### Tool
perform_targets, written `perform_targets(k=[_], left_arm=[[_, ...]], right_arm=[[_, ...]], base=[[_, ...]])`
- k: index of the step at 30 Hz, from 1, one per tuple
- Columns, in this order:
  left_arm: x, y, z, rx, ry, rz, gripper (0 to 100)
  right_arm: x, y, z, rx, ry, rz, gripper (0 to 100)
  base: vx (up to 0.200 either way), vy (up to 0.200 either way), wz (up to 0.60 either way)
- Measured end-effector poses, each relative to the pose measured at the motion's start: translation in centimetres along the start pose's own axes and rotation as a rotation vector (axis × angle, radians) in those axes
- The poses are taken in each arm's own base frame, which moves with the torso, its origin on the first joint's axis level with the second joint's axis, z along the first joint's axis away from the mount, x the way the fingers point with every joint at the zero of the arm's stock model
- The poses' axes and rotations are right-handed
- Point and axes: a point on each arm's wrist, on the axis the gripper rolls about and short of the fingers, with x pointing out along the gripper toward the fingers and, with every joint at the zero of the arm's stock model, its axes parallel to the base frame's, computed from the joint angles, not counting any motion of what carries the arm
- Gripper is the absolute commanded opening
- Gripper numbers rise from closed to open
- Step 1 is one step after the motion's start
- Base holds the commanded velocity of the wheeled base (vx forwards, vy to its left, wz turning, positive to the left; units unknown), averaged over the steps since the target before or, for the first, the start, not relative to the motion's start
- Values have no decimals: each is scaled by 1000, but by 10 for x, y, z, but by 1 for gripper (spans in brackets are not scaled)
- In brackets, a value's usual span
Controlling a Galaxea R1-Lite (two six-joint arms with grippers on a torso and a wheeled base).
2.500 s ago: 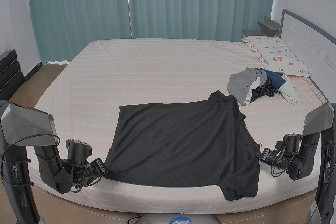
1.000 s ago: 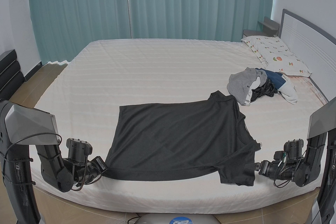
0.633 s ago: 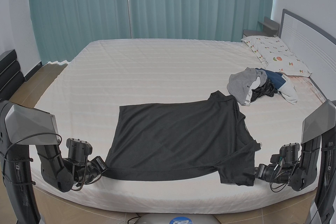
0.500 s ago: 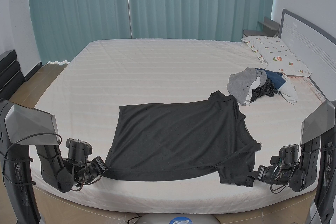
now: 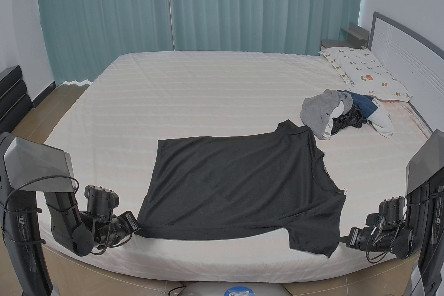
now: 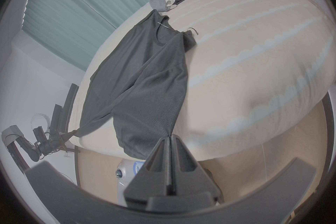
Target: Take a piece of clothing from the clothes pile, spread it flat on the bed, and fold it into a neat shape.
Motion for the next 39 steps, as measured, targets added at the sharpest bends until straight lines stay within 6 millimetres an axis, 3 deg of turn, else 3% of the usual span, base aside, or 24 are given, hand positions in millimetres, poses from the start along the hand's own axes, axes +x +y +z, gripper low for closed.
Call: perform_targets(k=[16, 25, 39], left_arm=[[-19, 19, -8, 187, 46, 69, 0], [-26, 31, -24, 264, 178, 152, 0], [-31, 38, -32, 322, 272, 209, 0]], right_arm=[[-23, -6, -16, -131, 207, -70, 0], [-26, -7, -21, -185, 268, -87, 0], [-28, -8, -28, -232, 326, -128, 0]], base=[[0, 0, 0], [0, 0, 0], [0, 0, 0]])
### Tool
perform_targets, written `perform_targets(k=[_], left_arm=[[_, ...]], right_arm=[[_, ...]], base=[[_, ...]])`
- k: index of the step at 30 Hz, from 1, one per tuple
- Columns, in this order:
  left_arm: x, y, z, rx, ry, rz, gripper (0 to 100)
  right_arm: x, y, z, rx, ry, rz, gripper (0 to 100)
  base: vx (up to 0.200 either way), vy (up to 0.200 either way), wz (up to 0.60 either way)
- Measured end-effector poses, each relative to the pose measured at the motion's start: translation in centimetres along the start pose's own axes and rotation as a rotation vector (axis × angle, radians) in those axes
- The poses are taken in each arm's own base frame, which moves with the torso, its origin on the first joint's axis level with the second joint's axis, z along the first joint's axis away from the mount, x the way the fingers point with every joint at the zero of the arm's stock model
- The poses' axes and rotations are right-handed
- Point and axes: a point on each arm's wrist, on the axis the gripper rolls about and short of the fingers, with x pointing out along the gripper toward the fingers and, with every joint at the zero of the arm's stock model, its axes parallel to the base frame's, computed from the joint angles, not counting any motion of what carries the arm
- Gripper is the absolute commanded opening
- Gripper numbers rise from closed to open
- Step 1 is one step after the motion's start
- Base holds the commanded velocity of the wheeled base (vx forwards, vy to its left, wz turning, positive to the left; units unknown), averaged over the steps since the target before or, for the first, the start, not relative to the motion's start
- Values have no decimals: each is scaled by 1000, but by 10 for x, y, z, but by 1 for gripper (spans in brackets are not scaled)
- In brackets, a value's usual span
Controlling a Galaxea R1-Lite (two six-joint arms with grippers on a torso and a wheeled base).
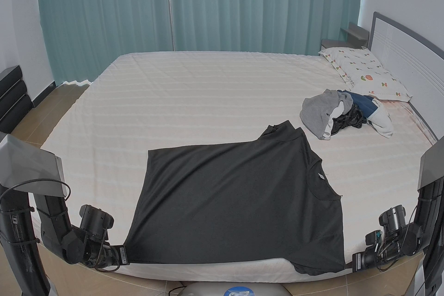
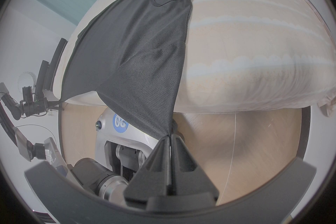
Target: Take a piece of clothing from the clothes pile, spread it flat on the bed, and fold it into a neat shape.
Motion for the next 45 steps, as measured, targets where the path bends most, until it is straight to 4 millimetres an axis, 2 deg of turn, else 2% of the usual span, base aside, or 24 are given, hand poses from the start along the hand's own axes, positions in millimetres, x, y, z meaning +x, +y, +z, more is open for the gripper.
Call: perform_targets(k=[15, 16, 18, 19, 24, 30, 36, 45], left_arm=[[1, -1, 2, 2, -7, -3, 0], [1, -1, 2, 2, -7, -3, 100], [2, -1, 2, 2, -7, -3, 100], [2, -1, 2, 2, -6, -3, 100], [2, -2, 2, 1, -8, -7, 100], [0, -3, 6, -11, -30, -15, 100], [-4, -4, 21, -78, -89, -46, 100], [-8, -14, 43, -227, -144, -167, 100]], right_arm=[[2, 1, 3, -31, -29, 0, 0], [2, 1, 3, -33, -27, 1, 0], [3, 2, 3, -37, -26, 1, 0], [3, 2, 3, -37, -26, 2, 100], [3, 2, 5, -31, -45, 6, 100], [-5, -4, 16, 22, -159, 13, 100], [-10, -2, 29, 150, -274, 77, 100], [-4, 12, 46, 300, -388, 261, 100]], base=[[0, 0, 0], [0, 0, 0], [0, 0, 0], [0, 0, 0], [0, 0, 0], [0, 0, 0], [0, 0, 0], [0, 0, 0]])
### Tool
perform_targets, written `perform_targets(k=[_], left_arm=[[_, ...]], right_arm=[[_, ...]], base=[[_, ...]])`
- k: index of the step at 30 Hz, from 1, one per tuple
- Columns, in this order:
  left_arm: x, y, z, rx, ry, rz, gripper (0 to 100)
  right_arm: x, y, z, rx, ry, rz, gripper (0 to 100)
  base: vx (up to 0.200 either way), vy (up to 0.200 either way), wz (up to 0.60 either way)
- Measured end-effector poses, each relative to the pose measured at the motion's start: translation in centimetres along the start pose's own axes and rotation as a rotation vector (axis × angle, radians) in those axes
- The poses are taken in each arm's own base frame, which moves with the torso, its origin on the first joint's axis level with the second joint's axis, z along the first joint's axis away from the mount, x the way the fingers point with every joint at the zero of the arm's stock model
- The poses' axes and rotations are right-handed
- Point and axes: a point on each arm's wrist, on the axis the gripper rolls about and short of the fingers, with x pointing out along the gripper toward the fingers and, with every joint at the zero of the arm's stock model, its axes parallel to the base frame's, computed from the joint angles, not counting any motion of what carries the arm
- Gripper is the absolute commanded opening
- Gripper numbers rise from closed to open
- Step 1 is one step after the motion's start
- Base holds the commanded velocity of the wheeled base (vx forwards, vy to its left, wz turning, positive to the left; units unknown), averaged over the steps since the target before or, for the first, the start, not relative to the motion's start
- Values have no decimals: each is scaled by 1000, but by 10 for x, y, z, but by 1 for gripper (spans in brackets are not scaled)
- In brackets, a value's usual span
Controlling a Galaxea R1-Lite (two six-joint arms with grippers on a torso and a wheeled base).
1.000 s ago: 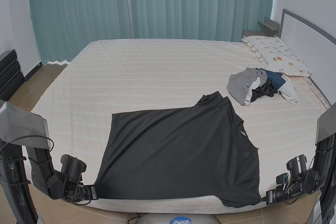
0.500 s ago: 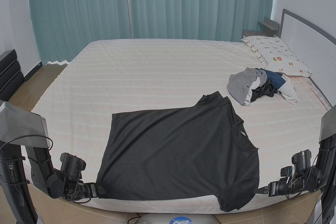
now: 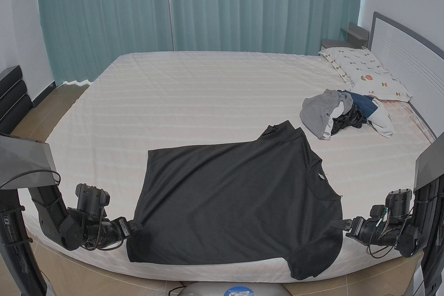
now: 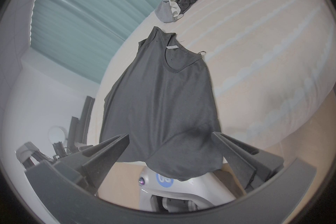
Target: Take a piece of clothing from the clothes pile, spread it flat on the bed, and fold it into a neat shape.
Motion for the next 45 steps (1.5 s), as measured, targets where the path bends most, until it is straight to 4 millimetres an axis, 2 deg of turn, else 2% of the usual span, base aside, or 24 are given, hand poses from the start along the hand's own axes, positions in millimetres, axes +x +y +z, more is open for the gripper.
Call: perform_targets(k=[7, 19, 26, 31, 40, 45], left_arm=[[0, -6, 9, -66, 6, -83, 100], [1, -10, 16, -127, -18, -104, 100], [4, -19, 26, -170, -53, -135, 100], [7, -36, 47, -182, -123, -192, 100], [20, -72, 97, -209, -257, -317, 100], [36, -78, 102, -241, -244, -343, 100]], right_arm=[[11, -4, -6, 62, 31, 22, 100], [15, -7, -10, 73, 56, 9, 100], [14, -8, -10, 114, 56, 8, 100], [16, -5, -4, 213, 35, 34, 100], [16, -2, 0, 227, 20, 57, 100], [16, -1, 0, 216, 22, 58, 100]], base=[[0, 171, 0], [0, 0, 0], [0, 0, 0], [0, 0, 0], [0, 0, 0], [200, 0, 0]])
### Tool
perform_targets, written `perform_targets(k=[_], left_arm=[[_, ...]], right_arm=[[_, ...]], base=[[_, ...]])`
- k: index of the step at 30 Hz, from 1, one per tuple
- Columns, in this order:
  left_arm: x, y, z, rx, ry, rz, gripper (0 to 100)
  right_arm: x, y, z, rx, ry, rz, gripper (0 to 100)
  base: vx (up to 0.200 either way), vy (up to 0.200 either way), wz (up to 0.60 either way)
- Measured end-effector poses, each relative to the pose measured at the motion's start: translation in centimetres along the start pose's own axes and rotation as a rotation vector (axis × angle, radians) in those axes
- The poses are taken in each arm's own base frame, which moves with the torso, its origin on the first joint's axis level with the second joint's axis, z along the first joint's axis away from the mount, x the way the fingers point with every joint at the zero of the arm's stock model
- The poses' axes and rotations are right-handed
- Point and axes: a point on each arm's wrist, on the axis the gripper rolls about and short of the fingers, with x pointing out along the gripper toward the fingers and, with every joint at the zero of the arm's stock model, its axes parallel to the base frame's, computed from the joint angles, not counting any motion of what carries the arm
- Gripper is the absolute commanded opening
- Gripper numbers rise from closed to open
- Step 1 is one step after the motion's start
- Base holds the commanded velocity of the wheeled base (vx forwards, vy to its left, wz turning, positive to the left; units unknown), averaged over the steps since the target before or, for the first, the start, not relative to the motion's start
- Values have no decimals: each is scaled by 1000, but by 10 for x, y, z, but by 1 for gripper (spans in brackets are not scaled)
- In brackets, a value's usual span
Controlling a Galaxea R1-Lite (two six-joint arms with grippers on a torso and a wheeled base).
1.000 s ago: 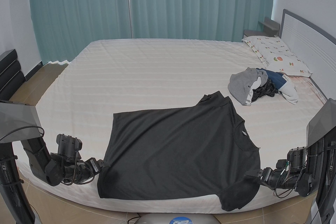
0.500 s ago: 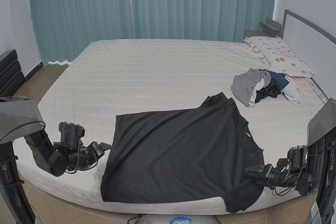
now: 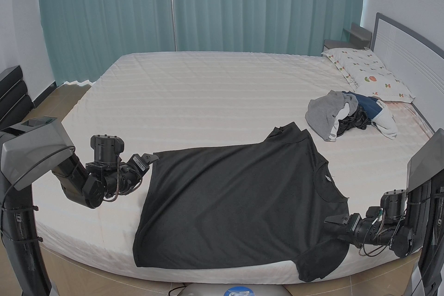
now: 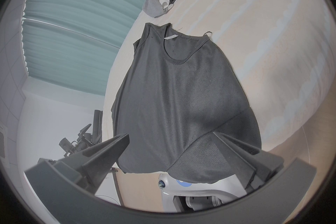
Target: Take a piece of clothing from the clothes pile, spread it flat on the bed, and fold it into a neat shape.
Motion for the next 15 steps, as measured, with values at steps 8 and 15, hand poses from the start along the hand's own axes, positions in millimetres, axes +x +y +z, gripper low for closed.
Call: perform_targets(k=[8, 15], left_arm=[[19, 6, 1, -11, 0, 5, 100], [38, -1, 10, -6, -38, -25, 100]], right_arm=[[0, 0, -1, -7, 3, -2, 100], [-1, 0, -1, -15, 5, -2, 100]], base=[[25, 0, 0], [0, 0, 0]])
